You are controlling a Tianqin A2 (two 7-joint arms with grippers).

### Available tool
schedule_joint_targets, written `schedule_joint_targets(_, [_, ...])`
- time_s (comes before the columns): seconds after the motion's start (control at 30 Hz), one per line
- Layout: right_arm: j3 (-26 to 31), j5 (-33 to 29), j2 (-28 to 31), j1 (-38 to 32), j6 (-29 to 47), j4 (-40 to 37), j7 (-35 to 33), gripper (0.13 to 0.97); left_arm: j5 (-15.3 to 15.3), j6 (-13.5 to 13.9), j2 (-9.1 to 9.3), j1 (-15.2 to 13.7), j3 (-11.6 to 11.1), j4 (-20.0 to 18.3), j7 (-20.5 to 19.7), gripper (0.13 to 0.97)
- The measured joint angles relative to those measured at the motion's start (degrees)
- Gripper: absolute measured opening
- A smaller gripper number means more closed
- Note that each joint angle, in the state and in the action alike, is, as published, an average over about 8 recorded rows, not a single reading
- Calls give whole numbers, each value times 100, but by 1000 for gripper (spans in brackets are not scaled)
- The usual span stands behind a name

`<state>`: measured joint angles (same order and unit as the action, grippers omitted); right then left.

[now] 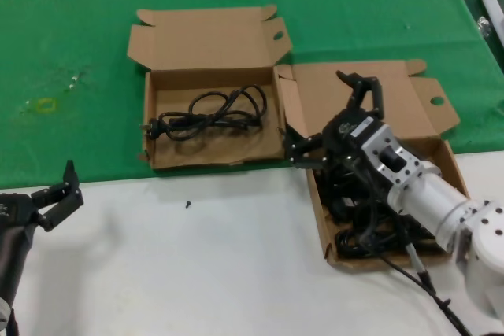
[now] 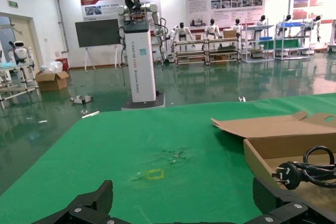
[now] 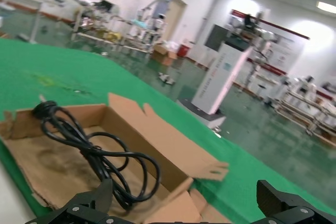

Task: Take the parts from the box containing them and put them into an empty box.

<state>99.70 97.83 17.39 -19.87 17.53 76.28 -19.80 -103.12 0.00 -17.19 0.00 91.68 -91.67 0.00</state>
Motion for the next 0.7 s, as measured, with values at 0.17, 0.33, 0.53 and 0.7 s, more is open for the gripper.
schedule_joint_targets(0.17, [-136, 89, -3, 336, -294, 258, 332, 966, 0, 0, 0, 0, 0, 0, 2, 921])
schedule_joint_targets(0.33, [-269, 177, -7, 665, -586, 515, 662, 966, 0, 0, 0, 0, 0, 0, 2, 960])
schedule_joint_targets(0.53, [-430, 284, -11, 1063, -938, 823, 1059, 966, -1, 0, 0, 0, 0, 0, 0, 962])
schedule_joint_targets(0.7, [-566, 373, -14, 1401, -1234, 1085, 1393, 966, -1, 0, 0, 0, 0, 0, 0, 965])
